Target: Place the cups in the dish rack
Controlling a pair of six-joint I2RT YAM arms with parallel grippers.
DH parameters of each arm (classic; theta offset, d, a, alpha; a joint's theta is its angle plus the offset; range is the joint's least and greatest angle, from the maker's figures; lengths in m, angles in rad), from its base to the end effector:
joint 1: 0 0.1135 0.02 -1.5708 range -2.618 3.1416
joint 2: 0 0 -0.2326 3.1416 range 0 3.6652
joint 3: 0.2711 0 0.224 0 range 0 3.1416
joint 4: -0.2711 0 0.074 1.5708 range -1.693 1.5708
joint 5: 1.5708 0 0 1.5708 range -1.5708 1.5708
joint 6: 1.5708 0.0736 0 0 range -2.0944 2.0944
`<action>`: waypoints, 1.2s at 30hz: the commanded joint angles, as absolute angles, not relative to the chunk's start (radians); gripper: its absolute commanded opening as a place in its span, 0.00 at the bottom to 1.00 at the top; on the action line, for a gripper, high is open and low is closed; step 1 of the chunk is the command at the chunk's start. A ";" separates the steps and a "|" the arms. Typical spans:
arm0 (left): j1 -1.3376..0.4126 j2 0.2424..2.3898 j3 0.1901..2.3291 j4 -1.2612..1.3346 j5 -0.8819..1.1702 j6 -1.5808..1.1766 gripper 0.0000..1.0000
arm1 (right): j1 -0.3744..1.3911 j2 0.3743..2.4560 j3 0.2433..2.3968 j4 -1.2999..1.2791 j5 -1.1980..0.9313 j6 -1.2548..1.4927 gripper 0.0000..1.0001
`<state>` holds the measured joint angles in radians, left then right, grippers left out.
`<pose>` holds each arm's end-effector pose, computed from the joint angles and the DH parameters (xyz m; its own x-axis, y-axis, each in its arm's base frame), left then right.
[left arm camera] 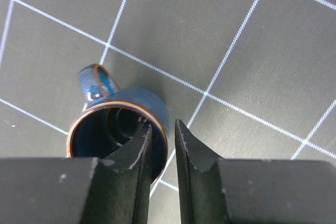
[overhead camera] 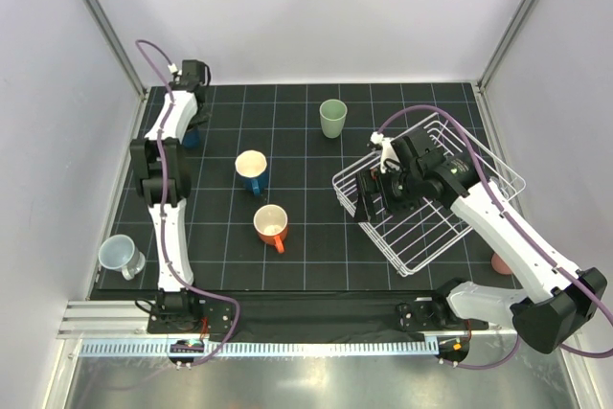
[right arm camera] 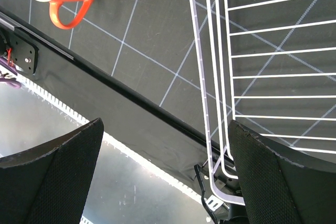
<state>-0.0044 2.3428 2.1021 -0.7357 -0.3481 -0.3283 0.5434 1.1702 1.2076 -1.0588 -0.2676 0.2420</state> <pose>0.4864 0.0230 0.1683 -0.7240 -0.2999 -0.6212 -0.4440 0.8918 0.0869 0.1769 0.1296 0.2721 -0.8565 -0.2474 -0.4529 -0.4239 0.8378 0.3441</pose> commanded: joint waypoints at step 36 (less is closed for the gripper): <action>-0.633 1.433 1.410 -0.117 -0.006 -0.874 0.00 | 0.557 0.874 1.290 -1.058 -0.396 0.213 1.00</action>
<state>-0.5865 1.5139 1.4761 -0.3275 -0.0113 -0.7712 0.5499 0.9195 1.2072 -1.0645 -0.3450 0.2157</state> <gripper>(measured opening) 0.083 0.996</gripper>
